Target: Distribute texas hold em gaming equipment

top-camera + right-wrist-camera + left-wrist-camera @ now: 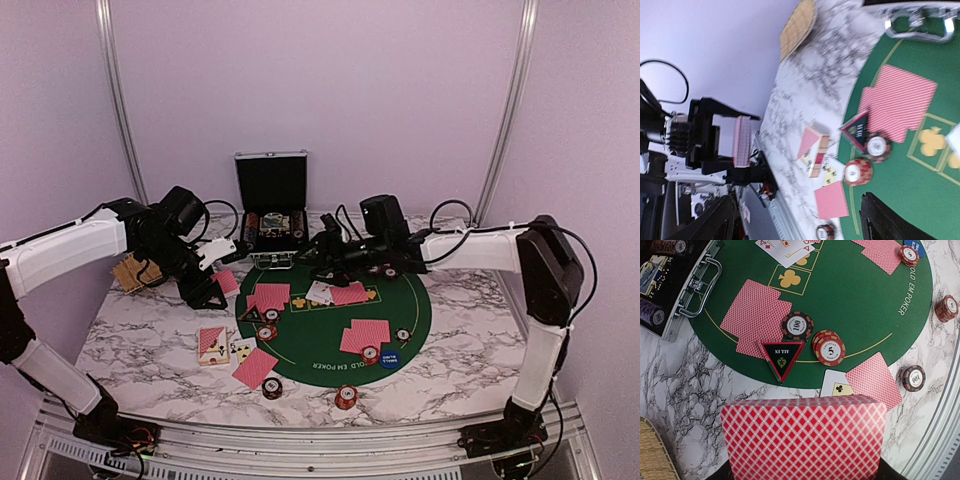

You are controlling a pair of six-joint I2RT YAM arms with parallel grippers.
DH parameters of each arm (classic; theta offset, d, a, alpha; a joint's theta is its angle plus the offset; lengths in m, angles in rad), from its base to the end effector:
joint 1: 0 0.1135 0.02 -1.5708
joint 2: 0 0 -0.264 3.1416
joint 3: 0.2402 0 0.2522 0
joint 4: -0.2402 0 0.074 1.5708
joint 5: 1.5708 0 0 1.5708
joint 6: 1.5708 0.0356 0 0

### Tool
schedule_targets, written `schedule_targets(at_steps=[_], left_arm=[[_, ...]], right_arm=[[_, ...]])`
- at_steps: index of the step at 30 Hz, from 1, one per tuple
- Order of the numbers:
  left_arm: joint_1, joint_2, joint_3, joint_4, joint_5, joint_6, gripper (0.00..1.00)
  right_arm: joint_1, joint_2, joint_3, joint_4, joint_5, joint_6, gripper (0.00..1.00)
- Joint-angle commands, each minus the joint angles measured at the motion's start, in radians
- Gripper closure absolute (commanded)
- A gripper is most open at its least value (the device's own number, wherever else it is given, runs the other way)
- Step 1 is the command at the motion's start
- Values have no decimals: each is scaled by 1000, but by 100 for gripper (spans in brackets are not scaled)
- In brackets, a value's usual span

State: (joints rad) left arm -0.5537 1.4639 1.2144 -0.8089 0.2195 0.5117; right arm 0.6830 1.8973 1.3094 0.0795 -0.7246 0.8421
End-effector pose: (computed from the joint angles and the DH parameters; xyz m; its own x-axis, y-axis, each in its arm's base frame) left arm 0.2488 -0.1629 0.2789 -0.3506 0.7786 -0.5204 0.8897 0.4505 0.0746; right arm 0.3184 0.2895 0.2286 -0.9391 -0.0439 -0.3410 -0.3320 0.3726 0.8665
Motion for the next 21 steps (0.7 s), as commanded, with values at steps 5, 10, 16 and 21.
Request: schedule_targets(at_steps=[5, 10, 16, 21], left_arm=[[1, -10, 17, -8, 21, -7, 100], [1, -15, 13, -9, 19, -3, 100], [1, -13, 11, -8, 25, -4, 100], [1, -12, 15, -7, 27, -5, 100]], right_arm=[[139, 172, 100, 350, -127, 292, 13], [172, 245, 170, 386, -139, 338, 13], [195, 300, 198, 506, -149, 424, 12], [205, 322, 223, 507, -154, 436, 12]])
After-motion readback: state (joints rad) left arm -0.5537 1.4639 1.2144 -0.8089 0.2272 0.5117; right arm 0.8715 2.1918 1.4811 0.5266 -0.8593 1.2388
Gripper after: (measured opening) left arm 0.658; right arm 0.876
